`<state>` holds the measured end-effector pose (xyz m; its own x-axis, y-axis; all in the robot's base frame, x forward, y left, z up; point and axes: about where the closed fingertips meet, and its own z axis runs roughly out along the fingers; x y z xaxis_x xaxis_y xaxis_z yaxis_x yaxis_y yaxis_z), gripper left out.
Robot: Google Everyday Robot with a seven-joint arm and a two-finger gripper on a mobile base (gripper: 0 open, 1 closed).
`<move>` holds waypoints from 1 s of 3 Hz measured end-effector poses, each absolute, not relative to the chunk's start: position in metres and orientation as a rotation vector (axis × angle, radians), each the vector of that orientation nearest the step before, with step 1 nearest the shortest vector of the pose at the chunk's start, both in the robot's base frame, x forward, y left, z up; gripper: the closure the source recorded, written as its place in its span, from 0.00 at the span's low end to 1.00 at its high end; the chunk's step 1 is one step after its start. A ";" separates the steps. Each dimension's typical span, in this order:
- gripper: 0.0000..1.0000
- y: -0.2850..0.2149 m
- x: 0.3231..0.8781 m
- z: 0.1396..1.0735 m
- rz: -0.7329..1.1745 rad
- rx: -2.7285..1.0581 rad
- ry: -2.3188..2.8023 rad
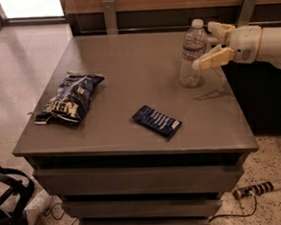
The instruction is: Pick water bottle
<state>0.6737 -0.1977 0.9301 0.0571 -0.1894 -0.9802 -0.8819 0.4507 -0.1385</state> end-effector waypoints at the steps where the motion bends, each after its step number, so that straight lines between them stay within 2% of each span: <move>1: 0.16 -0.194 0.675 0.930 0.697 -1.012 1.441; 3: 0.61 -0.188 0.676 0.929 0.706 -1.018 1.437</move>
Offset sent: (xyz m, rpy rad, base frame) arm 0.0008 0.0029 -0.0002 0.0023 -0.0007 0.0052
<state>0.6756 -0.1879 0.9293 0.0594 -0.1846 -0.9810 -0.8891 0.4370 -0.1361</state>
